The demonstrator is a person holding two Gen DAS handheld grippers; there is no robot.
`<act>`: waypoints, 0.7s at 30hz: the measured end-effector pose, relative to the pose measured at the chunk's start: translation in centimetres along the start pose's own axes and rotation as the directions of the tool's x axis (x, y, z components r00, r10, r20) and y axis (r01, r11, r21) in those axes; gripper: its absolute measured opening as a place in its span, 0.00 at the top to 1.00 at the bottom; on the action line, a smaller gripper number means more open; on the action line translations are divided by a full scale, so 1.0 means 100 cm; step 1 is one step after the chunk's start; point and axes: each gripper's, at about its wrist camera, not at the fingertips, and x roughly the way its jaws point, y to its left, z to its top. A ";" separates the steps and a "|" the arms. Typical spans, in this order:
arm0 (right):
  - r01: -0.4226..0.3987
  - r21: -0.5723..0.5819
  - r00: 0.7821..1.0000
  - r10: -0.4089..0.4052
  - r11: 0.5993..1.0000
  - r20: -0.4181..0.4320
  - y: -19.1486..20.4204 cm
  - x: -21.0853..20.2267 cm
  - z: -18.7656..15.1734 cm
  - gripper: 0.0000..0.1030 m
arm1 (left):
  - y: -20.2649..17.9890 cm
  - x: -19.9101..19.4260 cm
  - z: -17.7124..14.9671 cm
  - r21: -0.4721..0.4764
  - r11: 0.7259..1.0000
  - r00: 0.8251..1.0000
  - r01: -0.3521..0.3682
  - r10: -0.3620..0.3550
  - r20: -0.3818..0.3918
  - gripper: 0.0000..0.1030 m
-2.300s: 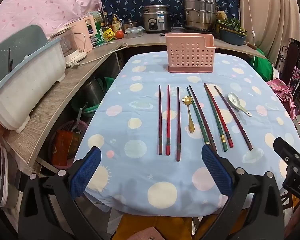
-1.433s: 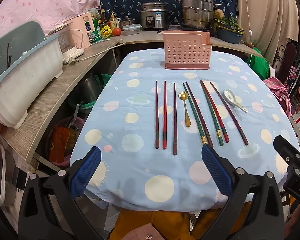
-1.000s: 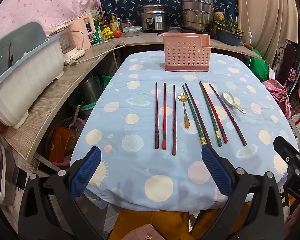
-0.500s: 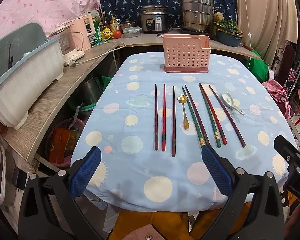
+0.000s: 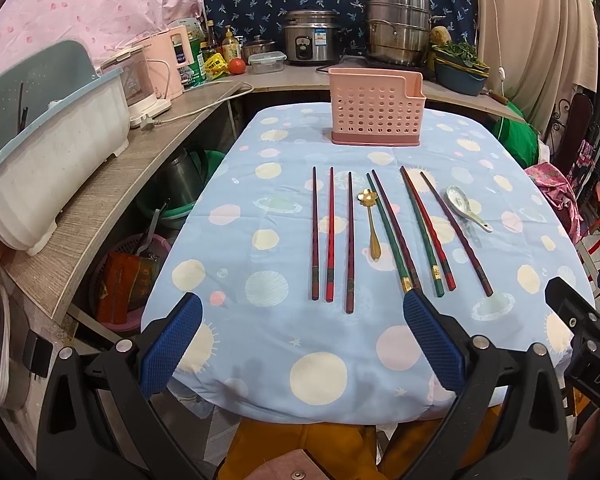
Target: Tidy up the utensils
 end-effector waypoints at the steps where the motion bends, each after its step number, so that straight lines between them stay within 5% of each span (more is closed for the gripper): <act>1: 0.000 -0.002 1.000 0.000 1.000 -0.001 0.000 0.000 0.000 0.06 | 0.000 0.000 0.000 0.001 1.000 1.000 -0.001 0.001 0.001 0.07; 21: -0.006 -0.018 1.000 0.006 1.000 0.003 0.004 0.001 -0.003 0.06 | 0.001 0.002 -0.002 0.000 1.000 1.000 0.000 0.000 0.005 0.07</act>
